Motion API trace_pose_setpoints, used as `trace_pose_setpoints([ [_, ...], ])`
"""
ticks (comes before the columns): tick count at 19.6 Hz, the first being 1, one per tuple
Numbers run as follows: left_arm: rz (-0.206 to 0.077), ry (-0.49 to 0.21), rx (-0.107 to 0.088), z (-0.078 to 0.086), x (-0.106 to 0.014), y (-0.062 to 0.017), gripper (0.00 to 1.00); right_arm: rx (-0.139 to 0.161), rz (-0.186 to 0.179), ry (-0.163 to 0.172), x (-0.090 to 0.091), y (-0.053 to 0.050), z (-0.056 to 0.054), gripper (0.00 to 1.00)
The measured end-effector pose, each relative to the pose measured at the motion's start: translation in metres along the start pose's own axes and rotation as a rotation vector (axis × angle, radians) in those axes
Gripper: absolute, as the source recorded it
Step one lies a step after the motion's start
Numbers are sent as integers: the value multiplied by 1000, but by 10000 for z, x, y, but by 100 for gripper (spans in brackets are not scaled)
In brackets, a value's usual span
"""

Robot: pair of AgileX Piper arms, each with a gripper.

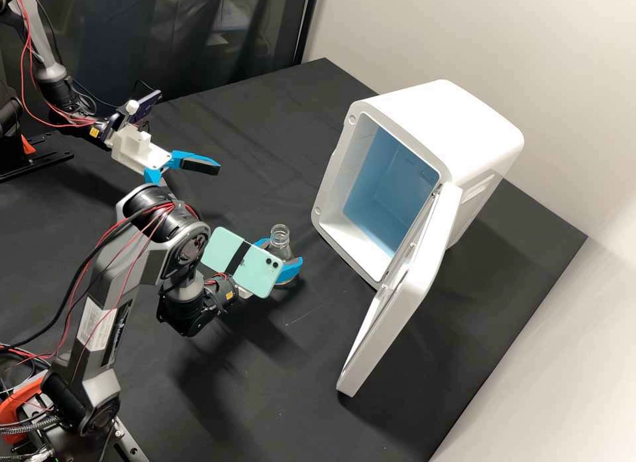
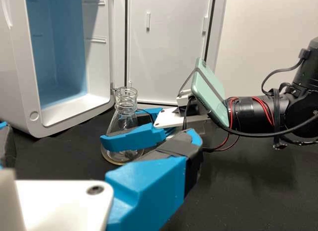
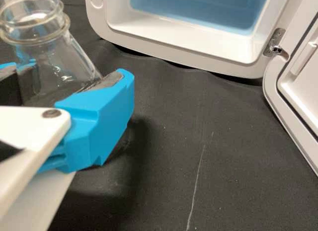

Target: Take the flask out of the incubator

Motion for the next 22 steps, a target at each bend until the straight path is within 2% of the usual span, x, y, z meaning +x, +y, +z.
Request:
trace_pose_setpoints([
  [1,0,0,0,0,0,0,100,0,-1,-1,0,-2,2,100],
  [4,-2,1,-1,-2,1,-4,100,0,1,1,7,-8,7,100],
  [11,-53,-16,-10,29,39,-126,100,2,7,-2,16,-1,8,100],
  [22,-53,-16,-10,29,39,-126,100,3,11,-8,15,17,31,100],
])
